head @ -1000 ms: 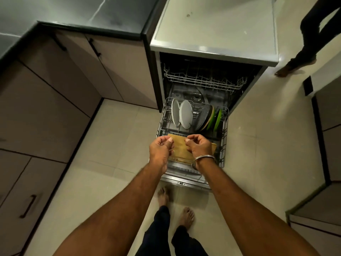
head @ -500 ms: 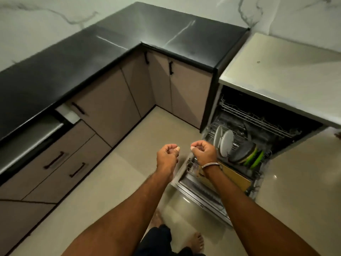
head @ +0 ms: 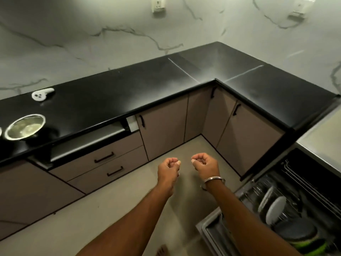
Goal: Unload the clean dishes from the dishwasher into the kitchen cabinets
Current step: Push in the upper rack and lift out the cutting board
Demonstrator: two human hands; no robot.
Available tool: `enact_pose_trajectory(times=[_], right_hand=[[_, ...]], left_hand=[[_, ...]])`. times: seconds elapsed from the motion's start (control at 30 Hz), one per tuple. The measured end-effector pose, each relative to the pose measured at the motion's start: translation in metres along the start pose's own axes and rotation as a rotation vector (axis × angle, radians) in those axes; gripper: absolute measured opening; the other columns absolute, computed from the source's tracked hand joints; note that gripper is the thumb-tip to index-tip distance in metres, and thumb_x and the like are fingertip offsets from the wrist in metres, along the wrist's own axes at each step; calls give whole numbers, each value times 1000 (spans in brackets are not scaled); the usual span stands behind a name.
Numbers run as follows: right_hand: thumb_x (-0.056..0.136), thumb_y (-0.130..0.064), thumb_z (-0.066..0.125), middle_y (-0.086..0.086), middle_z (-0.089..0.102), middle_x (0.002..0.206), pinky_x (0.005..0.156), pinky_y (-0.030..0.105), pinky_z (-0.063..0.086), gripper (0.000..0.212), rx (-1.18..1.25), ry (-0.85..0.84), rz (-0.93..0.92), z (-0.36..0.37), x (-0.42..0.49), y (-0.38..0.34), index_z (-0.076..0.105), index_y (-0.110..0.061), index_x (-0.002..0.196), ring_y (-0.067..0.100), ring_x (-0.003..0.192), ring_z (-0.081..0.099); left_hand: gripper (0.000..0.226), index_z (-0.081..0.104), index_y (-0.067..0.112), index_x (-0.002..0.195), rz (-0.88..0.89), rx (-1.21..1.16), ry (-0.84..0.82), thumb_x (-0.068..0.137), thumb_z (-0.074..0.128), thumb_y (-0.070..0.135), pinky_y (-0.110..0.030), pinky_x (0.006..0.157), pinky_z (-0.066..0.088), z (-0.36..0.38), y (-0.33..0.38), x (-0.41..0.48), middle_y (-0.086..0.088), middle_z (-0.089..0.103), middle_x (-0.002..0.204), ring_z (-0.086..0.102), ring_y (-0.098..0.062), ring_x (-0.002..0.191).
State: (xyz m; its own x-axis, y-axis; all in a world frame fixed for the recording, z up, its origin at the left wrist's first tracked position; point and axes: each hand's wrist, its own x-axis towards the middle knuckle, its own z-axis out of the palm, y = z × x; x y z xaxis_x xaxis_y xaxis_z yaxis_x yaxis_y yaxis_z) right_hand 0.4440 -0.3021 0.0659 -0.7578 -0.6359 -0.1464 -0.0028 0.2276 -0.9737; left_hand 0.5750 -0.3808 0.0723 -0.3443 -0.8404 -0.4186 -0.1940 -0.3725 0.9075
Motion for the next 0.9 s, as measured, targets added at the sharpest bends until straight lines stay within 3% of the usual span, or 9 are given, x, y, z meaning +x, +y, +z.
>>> enact_pose_trajectory(times=[0.37,0.5,0.73,0.9], right_hand=[[83,-2,73,1,69,73,65,27,53,9,8,-190,-60,112,58,-52,72,-10,88,10,66,61],[82,-6,75,4,72,76,68,30,56,10,-22,-252,-120,137,86,-82,74,-14,86,15,70,65],[78,-6,77,3,74,73,69,33,57,11,-30,-320,-284,178,139,-162,74,-17,81,11,67,67],[79,-7,77,1,75,78,73,32,60,11,-17,-366,-412,195,167,-226,74,-18,82,16,74,71]], left_hand=[[6,70,19,103,46,-73,164,98,68,17,-32,71,57,-79,52,74,-8,70,91,63,-18,78],[7,69,12,105,96,-108,222,98,67,12,-30,67,56,-91,87,91,-9,67,86,61,-19,76],[7,69,9,103,240,-174,312,97,69,10,-36,68,56,-105,173,120,-8,67,81,62,-18,72],[8,71,13,103,373,-185,349,95,71,14,-38,73,60,-112,233,135,-11,74,92,68,-19,81]])
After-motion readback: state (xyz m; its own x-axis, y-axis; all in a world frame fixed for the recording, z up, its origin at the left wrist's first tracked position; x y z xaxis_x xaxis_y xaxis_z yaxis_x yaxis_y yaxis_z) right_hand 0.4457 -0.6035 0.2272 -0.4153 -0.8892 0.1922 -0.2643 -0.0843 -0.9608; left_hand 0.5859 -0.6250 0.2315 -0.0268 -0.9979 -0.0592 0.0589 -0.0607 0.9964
